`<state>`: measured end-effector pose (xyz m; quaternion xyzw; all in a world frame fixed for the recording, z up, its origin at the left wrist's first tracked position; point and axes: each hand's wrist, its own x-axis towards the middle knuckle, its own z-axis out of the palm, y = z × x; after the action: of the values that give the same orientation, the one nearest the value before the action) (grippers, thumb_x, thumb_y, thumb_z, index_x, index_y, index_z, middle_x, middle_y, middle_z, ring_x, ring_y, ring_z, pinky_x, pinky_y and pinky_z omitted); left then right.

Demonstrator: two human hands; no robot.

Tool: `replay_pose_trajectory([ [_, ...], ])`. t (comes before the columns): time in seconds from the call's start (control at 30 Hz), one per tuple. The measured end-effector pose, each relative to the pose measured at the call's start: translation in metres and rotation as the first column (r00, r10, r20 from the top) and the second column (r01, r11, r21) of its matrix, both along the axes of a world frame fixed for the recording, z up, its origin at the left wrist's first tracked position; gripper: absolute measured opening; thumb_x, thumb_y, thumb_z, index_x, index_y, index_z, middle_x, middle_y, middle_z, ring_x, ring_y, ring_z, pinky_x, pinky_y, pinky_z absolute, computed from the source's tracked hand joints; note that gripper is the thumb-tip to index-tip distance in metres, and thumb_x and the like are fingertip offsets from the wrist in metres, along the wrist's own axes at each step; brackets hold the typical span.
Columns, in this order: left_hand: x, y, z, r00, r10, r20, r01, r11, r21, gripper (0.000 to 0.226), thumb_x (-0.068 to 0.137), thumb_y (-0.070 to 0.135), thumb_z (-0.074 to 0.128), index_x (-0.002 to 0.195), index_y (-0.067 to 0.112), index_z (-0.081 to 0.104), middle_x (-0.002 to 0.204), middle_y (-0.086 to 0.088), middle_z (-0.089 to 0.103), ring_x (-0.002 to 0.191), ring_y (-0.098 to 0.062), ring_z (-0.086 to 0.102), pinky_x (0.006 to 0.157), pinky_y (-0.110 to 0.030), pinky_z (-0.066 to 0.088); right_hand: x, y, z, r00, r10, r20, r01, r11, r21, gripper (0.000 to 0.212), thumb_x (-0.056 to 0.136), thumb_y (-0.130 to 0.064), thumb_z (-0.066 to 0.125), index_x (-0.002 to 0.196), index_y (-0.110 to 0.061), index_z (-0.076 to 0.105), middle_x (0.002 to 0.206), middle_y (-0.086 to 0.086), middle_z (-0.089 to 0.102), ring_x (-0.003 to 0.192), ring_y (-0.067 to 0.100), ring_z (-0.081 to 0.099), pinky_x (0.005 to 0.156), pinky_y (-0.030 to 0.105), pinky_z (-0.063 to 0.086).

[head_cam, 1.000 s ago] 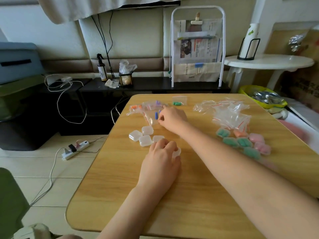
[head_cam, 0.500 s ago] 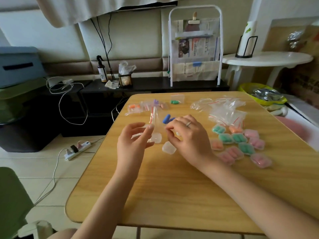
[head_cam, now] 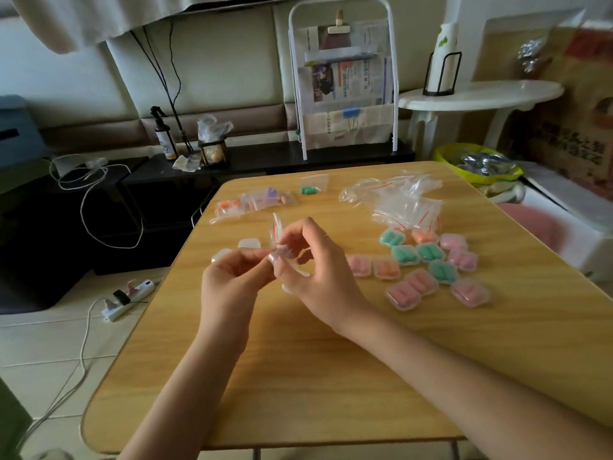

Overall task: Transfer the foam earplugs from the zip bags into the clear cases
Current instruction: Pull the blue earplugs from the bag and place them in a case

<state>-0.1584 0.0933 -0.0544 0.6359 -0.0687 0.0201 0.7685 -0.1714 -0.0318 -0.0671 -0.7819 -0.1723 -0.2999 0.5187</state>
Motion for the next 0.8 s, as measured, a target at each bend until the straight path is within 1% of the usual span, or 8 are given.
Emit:
replay_pose_trajectory([
  [0.07,-0.002,-0.003,0.001,0.995,0.042,0.086,-0.051,0.992,0.114,0.012,0.072,0.008,0.077,0.068,0.007,0.066,0.065,-0.001,0.068,0.064,-0.010,0.065,0.065,-0.019,0.054,-0.001,0.000,0.000,0.998,-0.014,-0.055,0.018,0.998,0.068,0.020,0.088,-0.020,0.066,0.093,-0.009,0.051,0.085,0.002,0.057,0.081,0.014,0.055,0.072,0.023,0.047],
  [0.17,-0.004,-0.008,0.002,0.980,0.080,0.180,-0.126,0.958,0.258,0.015,0.072,0.011,0.079,0.067,0.005,0.066,0.062,0.002,0.067,0.060,-0.004,0.062,0.059,-0.013,0.049,0.000,-0.001,-0.001,0.994,-0.074,-0.077,0.082,0.989,0.121,0.017,0.091,-0.023,0.063,0.087,-0.011,0.051,0.083,0.000,0.057,0.082,0.013,0.054,0.074,0.015,0.041],
  [0.33,-0.001,-0.007,0.001,0.987,0.048,0.156,-0.086,0.966,0.244,0.016,0.075,0.009,0.076,0.071,0.003,0.062,0.067,-0.004,0.064,0.058,-0.008,0.060,0.058,-0.018,0.051,0.003,-0.001,0.000,0.994,-0.111,-0.022,0.113,0.990,0.083,0.011,0.093,-0.020,0.056,0.085,-0.012,0.055,0.083,0.000,0.056,0.082,0.016,0.050,0.073,0.023,0.042],
  [0.47,-0.003,-0.009,-0.001,0.994,-0.047,0.096,0.026,0.978,0.205,0.018,0.092,0.016,0.057,0.088,-0.001,0.056,0.073,-0.005,0.056,0.061,-0.007,0.056,0.053,-0.019,0.049,0.002,-0.002,0.000,0.997,-0.073,-0.039,0.076,0.993,0.093,0.014,0.096,-0.013,0.049,0.084,-0.007,0.052,0.079,0.002,0.054,0.075,0.015,0.049,0.069,0.025,0.041],
  [0.57,-0.003,-0.011,-0.003,0.987,-0.096,0.131,0.060,0.964,0.259,0.025,0.099,0.018,0.045,0.088,-0.004,0.052,0.068,-0.002,0.051,0.059,-0.011,0.050,0.048,-0.024,0.046,0.001,-0.003,0.000,0.999,-0.019,-0.038,0.020,0.999,0.038,0.016,0.098,-0.011,0.046,0.082,-0.007,0.048,0.077,0.003,0.052,0.070,0.014,0.049,0.064,0.025,0.043],
  [0.63,-0.004,-0.012,-0.005,0.970,-0.087,0.229,-0.003,0.930,0.367,0.028,0.100,0.018,0.041,0.080,-0.001,0.049,0.061,0.000,0.048,0.052,-0.013,0.046,0.043,-0.030,0.042,-0.001,-0.002,0.000,0.999,0.022,-0.030,-0.023,0.999,-0.044,0.016,0.098,-0.012,0.044,0.084,-0.006,0.047,0.077,0.002,0.052,0.070,0.014,0.050,0.064,0.027,0.043],
  [0.7,-0.006,-0.012,-0.007,0.931,-0.056,0.360,-0.133,0.867,0.481,0.031,0.100,0.016,0.039,0.072,0.005,0.045,0.056,-0.002,0.047,0.048,-0.014,0.042,0.044,-0.034,0.036,-0.003,-0.001,0.000,0.999,0.036,-0.019,-0.038,0.995,-0.090,0.014,0.097,-0.010,0.044,0.084,-0.006,0.046,0.074,-0.003,0.046,0.066,0.007,0.044,0.062,0.019,0.036],
  [0.8,-0.008,-0.010,-0.009,0.841,-0.008,0.541,-0.342,0.767,0.543,0.033,0.098,0.015,0.042,0.067,0.006,0.043,0.053,-0.005,0.048,0.050,-0.020,0.041,0.044,-0.024,0.030,-0.004,0.000,0.001,1.000,0.005,-0.014,-0.007,0.991,-0.131,0.013,0.095,-0.009,0.047,0.082,-0.008,0.044,0.072,-0.006,0.044,0.064,0.005,0.040,0.059,0.017,0.031],
])
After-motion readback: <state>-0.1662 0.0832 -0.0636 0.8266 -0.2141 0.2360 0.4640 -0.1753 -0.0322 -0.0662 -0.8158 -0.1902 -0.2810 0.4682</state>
